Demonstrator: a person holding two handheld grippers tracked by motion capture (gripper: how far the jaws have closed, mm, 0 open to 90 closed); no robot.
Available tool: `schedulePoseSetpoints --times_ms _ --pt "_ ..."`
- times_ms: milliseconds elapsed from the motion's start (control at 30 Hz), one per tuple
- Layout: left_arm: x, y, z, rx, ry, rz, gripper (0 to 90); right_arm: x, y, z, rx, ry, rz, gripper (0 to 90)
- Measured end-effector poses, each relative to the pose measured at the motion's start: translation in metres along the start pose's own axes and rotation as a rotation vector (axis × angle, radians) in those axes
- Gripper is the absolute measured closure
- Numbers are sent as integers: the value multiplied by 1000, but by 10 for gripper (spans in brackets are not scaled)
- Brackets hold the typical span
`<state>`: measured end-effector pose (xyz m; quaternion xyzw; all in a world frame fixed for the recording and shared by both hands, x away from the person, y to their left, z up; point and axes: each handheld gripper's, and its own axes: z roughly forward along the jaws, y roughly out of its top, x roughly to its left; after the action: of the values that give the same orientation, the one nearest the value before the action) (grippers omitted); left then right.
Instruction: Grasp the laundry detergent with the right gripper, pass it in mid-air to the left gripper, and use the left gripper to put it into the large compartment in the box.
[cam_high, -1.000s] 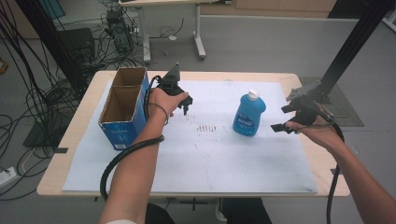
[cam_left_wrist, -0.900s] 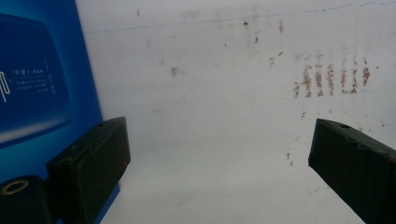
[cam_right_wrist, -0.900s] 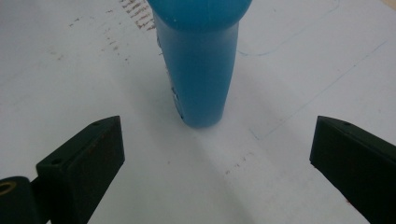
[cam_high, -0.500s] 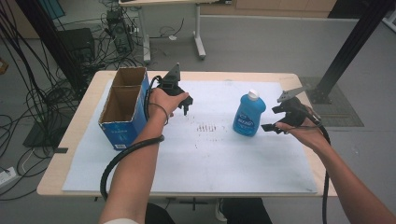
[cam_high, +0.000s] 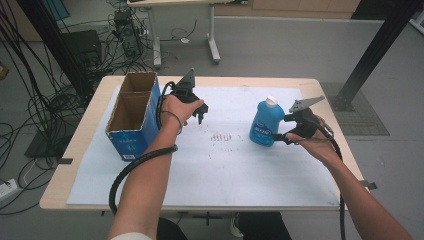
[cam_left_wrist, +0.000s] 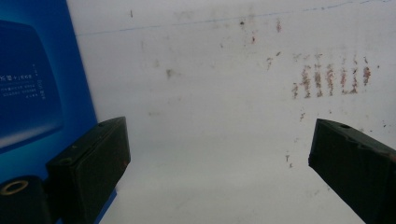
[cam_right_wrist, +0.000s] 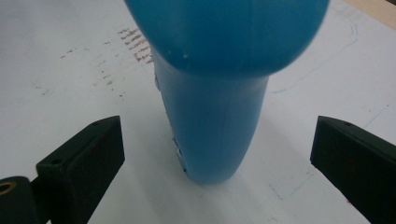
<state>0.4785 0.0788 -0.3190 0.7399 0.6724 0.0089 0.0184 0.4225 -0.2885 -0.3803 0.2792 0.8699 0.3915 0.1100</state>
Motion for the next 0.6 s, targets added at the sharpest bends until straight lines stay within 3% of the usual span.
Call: schedulePoseSetpoints --times_ms 400,600 --pt "2 0 -1 -3 0 -4 58 2 -1 16 -76 18 18 21" --pt "3 0 -2 -6 -1 -5 58 2 -2 22 -84 13 20 17"
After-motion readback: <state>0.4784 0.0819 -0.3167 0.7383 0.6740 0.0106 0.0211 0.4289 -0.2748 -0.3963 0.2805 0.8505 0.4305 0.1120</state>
